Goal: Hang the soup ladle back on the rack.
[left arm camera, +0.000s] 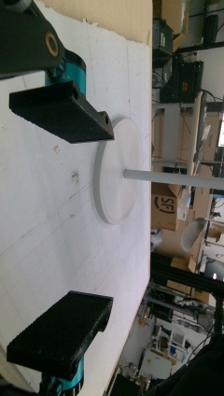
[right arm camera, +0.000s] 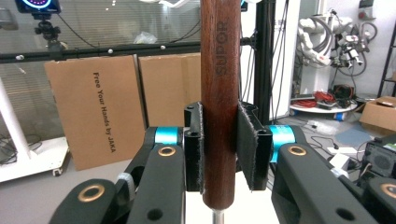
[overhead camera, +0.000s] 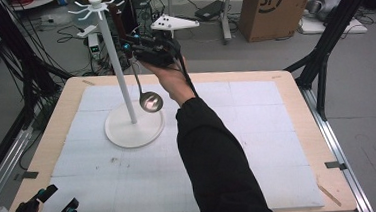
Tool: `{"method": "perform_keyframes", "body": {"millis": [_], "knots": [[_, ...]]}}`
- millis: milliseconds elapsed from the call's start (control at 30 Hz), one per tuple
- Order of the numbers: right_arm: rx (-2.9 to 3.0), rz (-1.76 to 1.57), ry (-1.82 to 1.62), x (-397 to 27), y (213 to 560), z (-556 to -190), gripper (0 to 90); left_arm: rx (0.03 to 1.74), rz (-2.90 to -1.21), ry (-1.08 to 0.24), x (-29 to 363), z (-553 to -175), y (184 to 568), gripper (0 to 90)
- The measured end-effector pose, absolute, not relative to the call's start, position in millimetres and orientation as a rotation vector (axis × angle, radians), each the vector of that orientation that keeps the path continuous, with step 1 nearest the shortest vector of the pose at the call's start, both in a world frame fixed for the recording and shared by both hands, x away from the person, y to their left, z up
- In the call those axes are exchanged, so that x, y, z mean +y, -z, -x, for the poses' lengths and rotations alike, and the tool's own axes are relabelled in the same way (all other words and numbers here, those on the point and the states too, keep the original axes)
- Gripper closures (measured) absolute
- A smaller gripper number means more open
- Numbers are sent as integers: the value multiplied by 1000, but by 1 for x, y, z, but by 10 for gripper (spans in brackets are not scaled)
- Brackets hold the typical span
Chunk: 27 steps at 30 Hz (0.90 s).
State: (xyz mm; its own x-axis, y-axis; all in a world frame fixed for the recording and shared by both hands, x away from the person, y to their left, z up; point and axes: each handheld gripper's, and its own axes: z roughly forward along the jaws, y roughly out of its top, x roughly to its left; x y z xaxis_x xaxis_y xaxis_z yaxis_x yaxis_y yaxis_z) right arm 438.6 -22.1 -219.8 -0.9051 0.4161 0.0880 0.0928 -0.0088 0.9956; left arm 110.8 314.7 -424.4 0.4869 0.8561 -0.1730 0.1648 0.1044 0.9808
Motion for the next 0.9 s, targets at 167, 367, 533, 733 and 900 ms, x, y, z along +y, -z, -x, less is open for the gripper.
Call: {"method": "perform_keyframes", "body": {"millis": [167,367,533,733,900], "knots": [[2003,-537,-1987,-21,221,-440,729,971,-1395,-651,315,-110,424,174],[1992,-546,-1994,-20,221,-438,706,970,-1399,-661,316,-109,424,184],[1972,-627,-1973,-23,223,-435,504,966,-1405,-665,316,-109,424,183],[1997,-653,-1976,-32,231,-428,390,962,-1408,-664,313,-109,424,183],[2010,-676,-2015,-45,238,-417,358,956,-1418,-659,310,-109,423,183]]}}
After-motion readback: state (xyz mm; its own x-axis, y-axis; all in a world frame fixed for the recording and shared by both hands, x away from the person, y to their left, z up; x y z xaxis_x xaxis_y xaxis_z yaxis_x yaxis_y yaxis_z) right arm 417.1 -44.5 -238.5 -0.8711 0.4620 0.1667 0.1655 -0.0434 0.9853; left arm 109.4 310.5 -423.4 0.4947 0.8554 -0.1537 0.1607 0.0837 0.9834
